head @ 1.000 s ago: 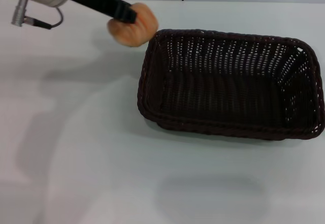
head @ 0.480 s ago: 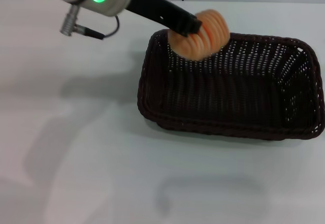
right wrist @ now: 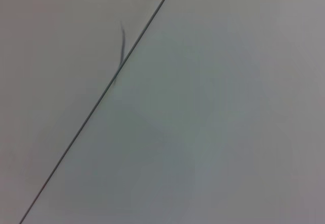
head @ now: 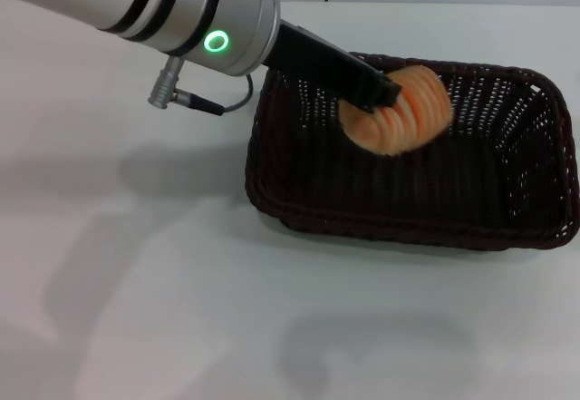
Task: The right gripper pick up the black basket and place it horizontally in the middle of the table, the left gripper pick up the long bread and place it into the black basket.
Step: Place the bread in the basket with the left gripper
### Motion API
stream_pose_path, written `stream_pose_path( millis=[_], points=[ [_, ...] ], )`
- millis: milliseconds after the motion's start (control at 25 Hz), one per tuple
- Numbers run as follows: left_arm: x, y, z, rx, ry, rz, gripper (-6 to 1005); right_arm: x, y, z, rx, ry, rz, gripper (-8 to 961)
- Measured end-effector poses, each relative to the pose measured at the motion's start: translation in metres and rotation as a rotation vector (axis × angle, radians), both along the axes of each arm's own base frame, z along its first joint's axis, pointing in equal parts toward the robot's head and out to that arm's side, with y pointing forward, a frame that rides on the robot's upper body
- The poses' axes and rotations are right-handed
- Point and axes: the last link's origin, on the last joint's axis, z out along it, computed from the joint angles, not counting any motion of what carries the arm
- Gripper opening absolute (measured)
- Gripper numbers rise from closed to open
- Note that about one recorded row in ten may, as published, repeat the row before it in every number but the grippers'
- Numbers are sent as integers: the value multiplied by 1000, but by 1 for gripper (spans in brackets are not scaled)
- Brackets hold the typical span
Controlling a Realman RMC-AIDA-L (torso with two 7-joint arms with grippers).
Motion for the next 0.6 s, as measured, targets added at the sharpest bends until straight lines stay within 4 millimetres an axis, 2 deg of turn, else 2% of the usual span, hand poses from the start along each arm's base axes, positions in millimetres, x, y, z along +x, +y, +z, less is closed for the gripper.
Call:
stream_pose_path(
  millis=[360,600],
  points=[
    [-3,-4,-4,-21,-45,-9,145,-1,0,-3,-8,-6,4,482],
    [1,-3,0,2,-60,-31,407,-1,0,-2,-5,-9,2,482]
  ],
)
